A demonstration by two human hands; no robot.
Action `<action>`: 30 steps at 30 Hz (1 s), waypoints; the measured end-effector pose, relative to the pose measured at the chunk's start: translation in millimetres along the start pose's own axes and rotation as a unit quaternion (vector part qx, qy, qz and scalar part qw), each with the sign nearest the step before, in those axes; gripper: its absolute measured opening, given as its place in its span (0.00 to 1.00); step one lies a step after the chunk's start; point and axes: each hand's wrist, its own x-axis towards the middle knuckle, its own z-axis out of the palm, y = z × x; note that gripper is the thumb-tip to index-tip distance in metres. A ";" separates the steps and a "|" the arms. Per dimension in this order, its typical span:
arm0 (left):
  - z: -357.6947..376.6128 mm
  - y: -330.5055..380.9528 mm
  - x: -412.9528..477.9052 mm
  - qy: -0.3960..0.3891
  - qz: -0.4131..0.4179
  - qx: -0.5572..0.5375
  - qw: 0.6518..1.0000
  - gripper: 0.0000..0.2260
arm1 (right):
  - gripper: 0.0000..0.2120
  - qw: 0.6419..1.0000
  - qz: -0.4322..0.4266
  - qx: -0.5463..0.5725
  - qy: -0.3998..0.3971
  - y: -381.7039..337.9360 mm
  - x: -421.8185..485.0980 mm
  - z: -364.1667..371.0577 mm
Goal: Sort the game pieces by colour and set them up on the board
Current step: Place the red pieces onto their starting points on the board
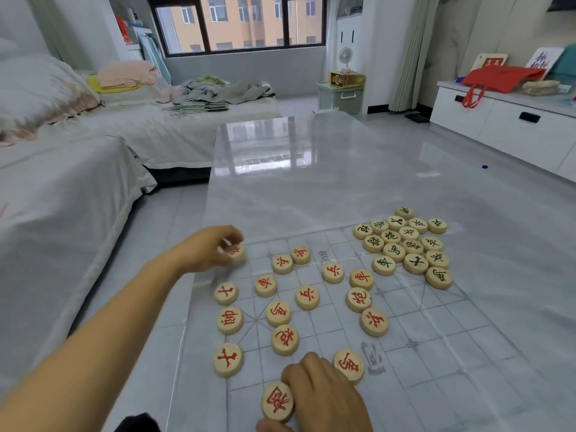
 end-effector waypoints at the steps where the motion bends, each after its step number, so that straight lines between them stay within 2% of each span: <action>1: -1.2 -12.4 -6.8 0.002 -0.019 -0.009 1.000 0.16 | 0.19 1.000 -0.001 0.002 -0.010 -0.2 -0.7 -0.9; 3: 1.3 -28.4 -17.0 0.013 -0.040 -0.034 0.999 0.15 | 0.19 1.000 -0.007 0.005 -0.008 0.0 -2.1 -0.3; 6: 12.9 -33.5 -21.8 0.032 -0.029 -0.058 0.997 0.15 | 0.20 1.000 -0.025 0.017 0.008 0.8 -4.0 0.7; 9: 24.8 -30.8 -19.3 0.042 -0.012 -0.083 0.996 0.18 | 0.22 0.998 -0.040 0.004 -0.046 0.5 -0.7 -6.0; 13: 32.4 -31.0 -21.4 0.045 -0.027 -0.175 0.983 0.24 | 0.18 0.994 -0.051 0.005 -0.093 -3.1 10.7 -10.6; 14: 33.1 -32.6 -23.0 0.047 -0.035 -0.207 0.977 0.25 | 0.20 0.993 -0.052 0.017 -0.107 -5.7 14.6 -12.7; 16: 35.2 -35.4 -25.9 0.053 -0.054 -0.262 0.962 0.26 | 0.31 0.985 -0.080 0.051 -0.142 -14.7 21.2 -14.7; 17: 36.9 -35.4 -26.2 0.057 -0.061 -0.277 0.957 0.26 | 0.35 0.982 -0.060 0.072 -0.164 -16.7 21.5 -17.4; 18: 39.4 -34.6 -25.8 0.065 -0.064 -0.284 0.955 0.25 | 0.34 0.980 -0.057 0.065 -0.180 -18.0 23.1 -17.2; 19: 42.1 -33.3 -24.8 0.077 -0.065 -0.287 0.953 0.24 | 0.29 0.982 -0.058 0.047 -0.174 -19.0 23.4 -13.3; 20: 44.4 -31.8 -23.6 0.092 -0.066 -0.288 0.951 0.22 | 0.24 0.988 -0.068 0.019 -0.134 -19.8 23.4 -11.4; 21: 46.0 -31.0 -22.4 0.105 -0.070 -0.290 0.949 0.20 | 0.21 0.987 -0.028 0.024 -0.157 -19.7 21.1 -9.5; 25: 43.9 -32.7 -19.8 0.108 -0.078 -0.294 0.947 0.16 | 0.23 0.994 -0.043 0.002 -0.099 -18.3 13.5 7.5; 27: 39.2 -33.7 -21.5 0.082 -0.064 -0.295 0.950 0.15 | 0.25 0.997 -0.047 -0.005 -0.053 -15.6 8.8 11.0; 30: 30.4 -35.0 -23.6 0.025 -0.038 -0.264 0.964 0.16 | 0.24 0.997 -0.076 0.001 -0.001 -12.3 6.8 15.6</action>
